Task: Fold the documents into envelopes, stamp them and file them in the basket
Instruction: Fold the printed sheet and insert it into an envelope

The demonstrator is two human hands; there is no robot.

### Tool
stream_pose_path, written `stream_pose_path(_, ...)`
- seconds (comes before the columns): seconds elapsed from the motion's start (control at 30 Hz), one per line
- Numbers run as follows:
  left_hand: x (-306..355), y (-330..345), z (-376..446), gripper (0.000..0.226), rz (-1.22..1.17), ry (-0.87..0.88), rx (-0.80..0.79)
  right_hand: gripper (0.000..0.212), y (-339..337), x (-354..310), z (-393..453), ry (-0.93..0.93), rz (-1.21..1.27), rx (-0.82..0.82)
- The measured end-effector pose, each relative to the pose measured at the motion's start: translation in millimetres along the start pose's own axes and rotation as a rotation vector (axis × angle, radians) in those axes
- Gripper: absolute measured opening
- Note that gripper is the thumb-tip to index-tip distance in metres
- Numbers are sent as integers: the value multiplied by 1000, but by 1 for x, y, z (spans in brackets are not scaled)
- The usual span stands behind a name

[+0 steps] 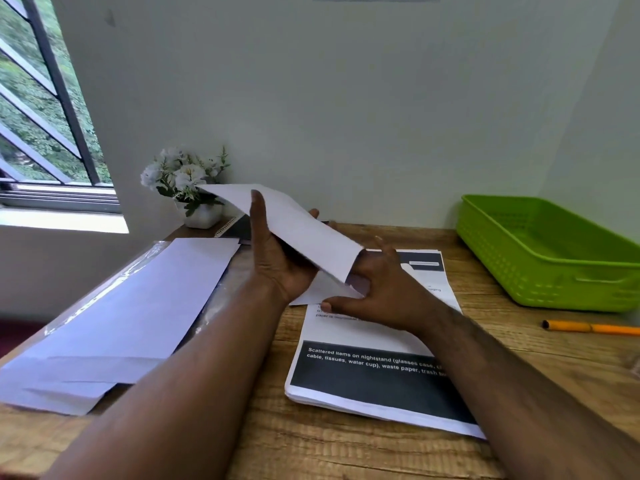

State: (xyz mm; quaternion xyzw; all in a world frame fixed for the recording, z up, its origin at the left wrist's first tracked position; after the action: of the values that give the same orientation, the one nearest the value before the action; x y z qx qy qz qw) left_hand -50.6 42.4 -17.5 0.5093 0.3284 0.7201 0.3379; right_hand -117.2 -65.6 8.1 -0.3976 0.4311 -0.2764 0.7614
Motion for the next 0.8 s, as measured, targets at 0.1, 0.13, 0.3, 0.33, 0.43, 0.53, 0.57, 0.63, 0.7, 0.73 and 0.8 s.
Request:
stream_pose_path(0.1,15,-12,9,84,-29,72,43,36,-16,9,-1,87,466,41)
stream_pose_path(0.13,21,-18,12,72,-42,103,65,33,-26,17,0,120,615,111)
stream_pose_path(0.3,31,-32,16,56,-37,150,138,28,-35,71,11,337,354,220)
stream_pose_path(0.33,31,-31,15,56,-40,147,131,46,-18,83,12,411,169,67)
stream_pose_path(0.43,28,-30,14,53,-40,144,118,82,11,102,6,533,-210,-198)
stream_pose_path(0.53,22,-33,15,61,-65,92,138,88,3,104,10,551,-227,-98)
stream_pose_path(0.57,22,-34,14,64,-82,73,146,85,-1,107,12,558,-212,-62)
stream_pose_path(0.63,22,-33,14,63,-116,62,151,70,-11,111,15,580,-159,22)
stream_pose_path(0.7,27,-35,16,61,-109,102,151,48,-31,115,15,591,-125,206)
stream_pose_path(0.73,30,-37,18,61,-97,131,157,37,-43,116,14,587,-49,317)
stream_pose_path(0.8,33,-40,21,62,-105,158,163,16,-65,117,7,573,276,522)
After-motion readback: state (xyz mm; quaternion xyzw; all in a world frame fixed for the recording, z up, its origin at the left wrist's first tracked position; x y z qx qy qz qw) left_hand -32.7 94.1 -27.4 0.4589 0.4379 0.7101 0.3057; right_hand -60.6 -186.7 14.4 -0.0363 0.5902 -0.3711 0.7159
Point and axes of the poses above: each hand's wrist, its own z-axis towards the middle knuckle, its own y-axis out of the palm, x = y × z, the point moved 9 cm from there along z, towards the middle knuckle, and after that the axes turned 14 degrees about y, right-handed, at the moved point
